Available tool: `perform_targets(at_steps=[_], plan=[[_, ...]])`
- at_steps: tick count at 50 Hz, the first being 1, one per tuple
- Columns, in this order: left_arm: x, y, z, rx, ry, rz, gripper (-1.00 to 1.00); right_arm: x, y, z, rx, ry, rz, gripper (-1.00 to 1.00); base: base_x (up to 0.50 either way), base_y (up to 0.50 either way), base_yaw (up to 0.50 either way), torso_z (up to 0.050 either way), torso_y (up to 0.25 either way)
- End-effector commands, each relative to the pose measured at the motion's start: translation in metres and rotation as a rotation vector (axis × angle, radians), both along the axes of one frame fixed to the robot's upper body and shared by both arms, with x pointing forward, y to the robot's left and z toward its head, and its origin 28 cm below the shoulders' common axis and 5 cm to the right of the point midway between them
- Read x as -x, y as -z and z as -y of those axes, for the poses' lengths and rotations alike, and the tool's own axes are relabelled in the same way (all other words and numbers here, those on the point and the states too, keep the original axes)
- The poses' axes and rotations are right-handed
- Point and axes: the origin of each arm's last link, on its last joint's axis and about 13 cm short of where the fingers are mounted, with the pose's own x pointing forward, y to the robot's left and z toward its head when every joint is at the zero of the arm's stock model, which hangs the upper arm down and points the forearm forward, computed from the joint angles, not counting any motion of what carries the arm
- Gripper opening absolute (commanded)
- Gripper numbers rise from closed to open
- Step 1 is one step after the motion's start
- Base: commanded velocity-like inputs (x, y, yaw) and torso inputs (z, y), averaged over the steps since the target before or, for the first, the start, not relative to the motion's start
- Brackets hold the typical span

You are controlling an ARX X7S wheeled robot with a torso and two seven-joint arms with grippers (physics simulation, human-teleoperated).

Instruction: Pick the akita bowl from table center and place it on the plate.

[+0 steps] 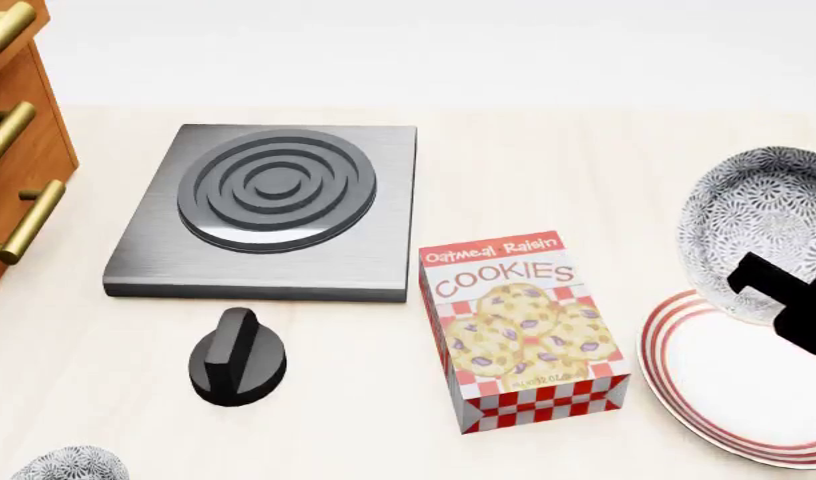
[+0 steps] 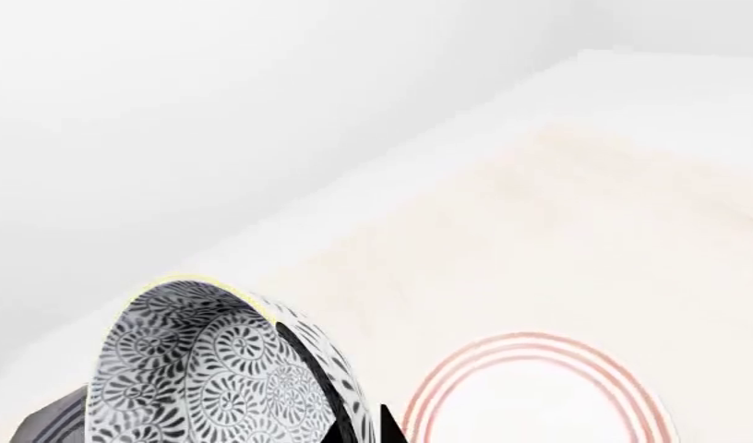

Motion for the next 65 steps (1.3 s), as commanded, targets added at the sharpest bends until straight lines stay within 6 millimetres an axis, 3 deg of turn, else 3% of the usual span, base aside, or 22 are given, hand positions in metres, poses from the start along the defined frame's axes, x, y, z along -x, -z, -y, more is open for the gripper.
perform_targets(at_steps=[1,12,22,39,65], plan=[[0.001,-0.001,0.001,0.001,0.012,0.009,1.00,-0.002,-0.009,0.006,-0.126,-0.021,-0.008,-1.00,0.00,0.00,0.00,0.000,0.000],[0.001,0.002,0.003,0.022,0.073,0.028,1.00,-0.013,-0.010,0.010,-0.187,0.032,-0.190,-1.00,0.00,0.00,0.00,0.000,0.000],[0.001,0.003,0.002,0.019,0.075,0.032,1.00,-0.023,-0.020,0.010,-0.223,0.003,-0.243,-1.00,0.00,0.00,0.00,0.000,0.000],[0.005,0.001,0.002,-0.018,0.075,0.050,1.00,-0.042,-0.047,0.019,-0.266,0.039,-0.253,-1.00,0.00,0.00,0.00,0.002,-0.055],[0.005,0.001,0.003,-0.064,0.067,0.052,1.00,-0.047,-0.049,0.022,-0.306,0.041,-0.219,-1.00,0.00,0.00,0.00,0.003,-0.160]])
